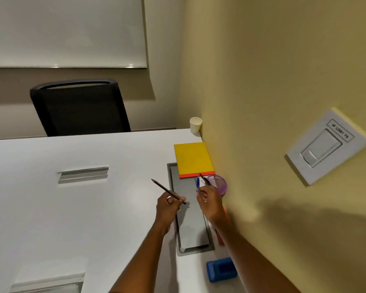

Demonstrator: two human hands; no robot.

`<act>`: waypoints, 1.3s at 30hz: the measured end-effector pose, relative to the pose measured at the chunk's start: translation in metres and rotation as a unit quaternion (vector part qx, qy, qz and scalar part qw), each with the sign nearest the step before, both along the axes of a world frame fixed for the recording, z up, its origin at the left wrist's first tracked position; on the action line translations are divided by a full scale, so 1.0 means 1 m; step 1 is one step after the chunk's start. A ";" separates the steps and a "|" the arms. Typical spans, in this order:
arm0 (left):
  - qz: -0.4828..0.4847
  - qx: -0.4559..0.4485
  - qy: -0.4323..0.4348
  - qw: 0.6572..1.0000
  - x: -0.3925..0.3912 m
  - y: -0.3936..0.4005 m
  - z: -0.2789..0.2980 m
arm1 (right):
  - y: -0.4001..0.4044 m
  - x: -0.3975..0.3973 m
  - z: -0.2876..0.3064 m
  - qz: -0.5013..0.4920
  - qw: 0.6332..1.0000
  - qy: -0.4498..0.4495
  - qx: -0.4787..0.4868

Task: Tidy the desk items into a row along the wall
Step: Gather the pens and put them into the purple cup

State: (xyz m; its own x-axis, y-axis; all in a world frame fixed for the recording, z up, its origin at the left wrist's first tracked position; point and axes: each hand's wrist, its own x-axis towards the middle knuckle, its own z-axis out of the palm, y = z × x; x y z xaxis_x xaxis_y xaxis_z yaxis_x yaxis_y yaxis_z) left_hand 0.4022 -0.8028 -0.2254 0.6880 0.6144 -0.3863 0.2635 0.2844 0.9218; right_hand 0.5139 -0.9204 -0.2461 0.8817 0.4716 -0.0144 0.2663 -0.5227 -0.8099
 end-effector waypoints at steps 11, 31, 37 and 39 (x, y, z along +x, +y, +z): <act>-0.037 0.091 0.006 0.995 0.064 -0.038 0.014 | -0.040 0.026 0.009 -0.116 0.990 -0.055 0.057; -0.025 0.120 0.093 0.988 0.127 -0.055 -0.013 | -0.030 0.061 -0.023 -0.121 0.986 -0.100 -0.056; -0.040 0.140 0.098 0.984 0.125 -0.053 -0.014 | -0.029 0.061 -0.021 -0.112 0.986 -0.112 -0.051; -0.044 0.141 0.092 0.985 0.123 -0.051 -0.011 | -0.029 0.059 -0.023 -0.111 0.987 -0.108 -0.041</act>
